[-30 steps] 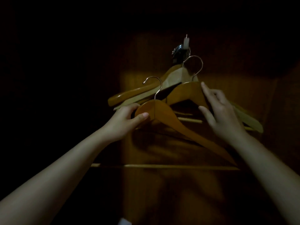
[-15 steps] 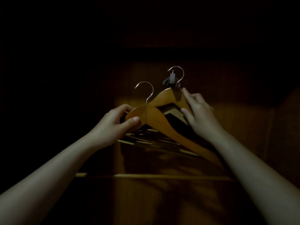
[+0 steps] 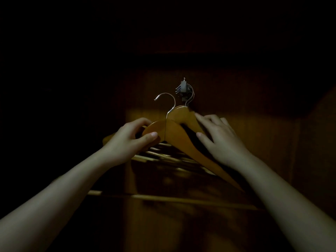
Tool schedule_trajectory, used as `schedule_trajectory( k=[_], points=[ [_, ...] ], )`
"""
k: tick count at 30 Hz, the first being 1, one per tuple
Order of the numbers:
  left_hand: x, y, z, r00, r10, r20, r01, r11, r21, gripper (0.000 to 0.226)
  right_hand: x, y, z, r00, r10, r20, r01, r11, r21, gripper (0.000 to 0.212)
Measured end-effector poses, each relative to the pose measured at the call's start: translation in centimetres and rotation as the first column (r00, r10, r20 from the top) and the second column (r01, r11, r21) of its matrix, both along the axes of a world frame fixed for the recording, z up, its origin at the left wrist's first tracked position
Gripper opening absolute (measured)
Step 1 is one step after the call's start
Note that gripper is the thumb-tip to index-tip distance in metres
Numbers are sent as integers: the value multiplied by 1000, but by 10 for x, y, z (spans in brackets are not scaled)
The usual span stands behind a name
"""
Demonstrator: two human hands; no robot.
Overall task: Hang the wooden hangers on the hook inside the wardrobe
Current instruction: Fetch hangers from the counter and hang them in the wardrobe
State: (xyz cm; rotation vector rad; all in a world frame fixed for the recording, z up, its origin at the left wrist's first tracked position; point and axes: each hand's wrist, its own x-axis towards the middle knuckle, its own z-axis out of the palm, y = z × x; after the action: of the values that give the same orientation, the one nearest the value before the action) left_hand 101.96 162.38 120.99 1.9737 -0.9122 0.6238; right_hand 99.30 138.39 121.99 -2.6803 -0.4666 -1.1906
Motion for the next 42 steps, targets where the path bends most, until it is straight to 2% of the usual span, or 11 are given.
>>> schedule_trajectory(
  k=[2,5,8,12,16,19,21,29,35,39,42],
  points=[
    [-3,-4,3,1000,-15,19,15,1000,9,22,-17,-1,-4,992,125,0,-125,990,69,53],
    [-5,-16,13,998,-48,34,47,999,12,20,-42,0,-12,967,246,-69,-243,969,53,64],
    [-7,-30,26,996,-74,59,71,996,46,19,-50,-3,-18,990,140,-32,-142,988,-67,87],
    [-7,-45,42,991,-68,118,59,995,81,26,-46,-12,-12,985,107,137,-93,990,-104,87],
    [-7,-54,59,931,142,337,-189,976,111,51,-45,-15,10,987,78,138,-70,996,-58,81],
    [-2,-48,64,752,345,561,-508,846,162,66,-40,-12,21,994,74,82,-73,997,-8,76],
    [6,-44,63,682,393,617,-598,785,161,63,-36,-8,26,996,67,54,-67,998,-5,75],
    [3,-33,46,843,364,396,-446,884,139,62,-29,4,27,996,71,54,-67,995,-69,76],
    [7,-40,44,869,321,376,-434,860,268,63,-20,-6,16,996,43,-82,-44,999,-14,78],
    [19,-32,29,863,361,353,-460,849,258,63,-16,7,9,998,5,-64,-10,998,-68,76],
    [26,-27,9,862,394,320,-466,864,191,61,-15,16,-3,1000,-27,-3,27,993,-112,78]
  ],
)
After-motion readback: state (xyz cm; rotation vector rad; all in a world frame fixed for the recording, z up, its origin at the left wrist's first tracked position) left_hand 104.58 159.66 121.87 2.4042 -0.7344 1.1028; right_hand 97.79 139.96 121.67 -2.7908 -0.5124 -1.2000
